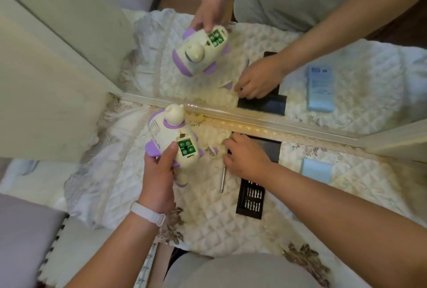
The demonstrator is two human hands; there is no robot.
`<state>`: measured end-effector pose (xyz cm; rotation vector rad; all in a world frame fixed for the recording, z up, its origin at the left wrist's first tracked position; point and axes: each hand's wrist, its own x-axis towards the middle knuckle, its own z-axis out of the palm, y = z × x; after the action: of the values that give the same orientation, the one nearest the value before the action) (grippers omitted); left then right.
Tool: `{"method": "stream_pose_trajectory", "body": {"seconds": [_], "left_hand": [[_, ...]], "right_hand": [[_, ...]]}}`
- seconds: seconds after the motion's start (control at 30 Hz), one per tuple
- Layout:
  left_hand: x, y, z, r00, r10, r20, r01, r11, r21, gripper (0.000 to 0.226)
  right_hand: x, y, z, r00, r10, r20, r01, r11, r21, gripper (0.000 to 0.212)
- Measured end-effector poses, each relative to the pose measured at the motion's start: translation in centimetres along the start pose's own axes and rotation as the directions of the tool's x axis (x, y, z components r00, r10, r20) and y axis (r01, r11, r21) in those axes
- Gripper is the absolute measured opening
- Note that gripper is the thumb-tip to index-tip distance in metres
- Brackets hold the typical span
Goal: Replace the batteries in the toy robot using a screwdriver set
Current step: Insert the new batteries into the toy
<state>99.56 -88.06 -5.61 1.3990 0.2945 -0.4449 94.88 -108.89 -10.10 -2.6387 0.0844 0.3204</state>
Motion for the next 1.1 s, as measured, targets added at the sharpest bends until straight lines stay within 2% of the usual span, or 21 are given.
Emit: {"method": "stream_pose_trajectory", "body": {"seconds": [0.13,0.27,0.47,0.57,0.7,0.8,0.87,0.93,1.03,1.1], "left_hand": [[-0.2,-0.2,-2.3,1.000,0.011,-0.021,-0.012,1.000,-0.022,0.060],[-0.6,-0.2,-3.4,0.999,0.006,-0.045,-0.008,0.999,-0.036,0.060],[-0.7,-0.3,-3.4,0.999,-0.019,-0.042,0.020,1.000,0.001,0.063],[-0.9,0.0,-2.4,0.999,-0.032,-0.024,0.032,0.999,0.003,0.070],[-2.3,0.5,0.0,0.995,-0.018,0.103,0.017,1.000,0.016,0.068],[-3.8,0.8,1.6,0.986,-0.007,0.164,0.004,1.000,0.019,0.067],[-4.9,0.9,2.6,0.983,0.007,0.185,-0.013,0.999,0.034,0.073],[-6.0,1.0,3.6,0.974,0.018,0.224,-0.030,0.998,0.051,0.067],[-7.8,1.2,5.1,0.956,0.042,0.290,-0.063,0.996,0.064,0.059],[-8.9,1.1,6.2,0.947,0.048,0.317,-0.080,0.993,0.088,0.066]], "right_hand": [[2.2,-2.2,1.2,0.999,-0.016,0.042,0.017,1.000,-0.011,0.030],[3.6,-3.5,2.4,0.997,0.033,0.073,-0.032,0.999,-0.016,0.023],[2.1,-4.2,0.9,0.987,0.143,0.070,-0.153,0.971,0.183,0.014],[-0.3,-4.2,-1.4,0.966,0.244,0.083,-0.258,0.921,0.291,0.018],[-4.0,-4.0,-3.8,0.936,0.344,0.074,-0.336,0.812,0.477,0.014],[-7.0,-4.1,-5.4,0.920,0.388,0.058,-0.328,0.679,0.657,0.017],[-9.1,-4.2,-6.2,0.909,0.415,0.046,-0.320,0.622,0.714,0.022],[-11.2,-4.1,-6.7,0.884,0.464,0.049,-0.334,0.556,0.761,0.023],[-13.9,-3.9,-7.4,0.857,0.504,0.107,-0.360,0.437,0.824,0.019],[-15.5,-3.6,-7.6,0.846,0.509,0.160,-0.345,0.294,0.891,0.021]]}}
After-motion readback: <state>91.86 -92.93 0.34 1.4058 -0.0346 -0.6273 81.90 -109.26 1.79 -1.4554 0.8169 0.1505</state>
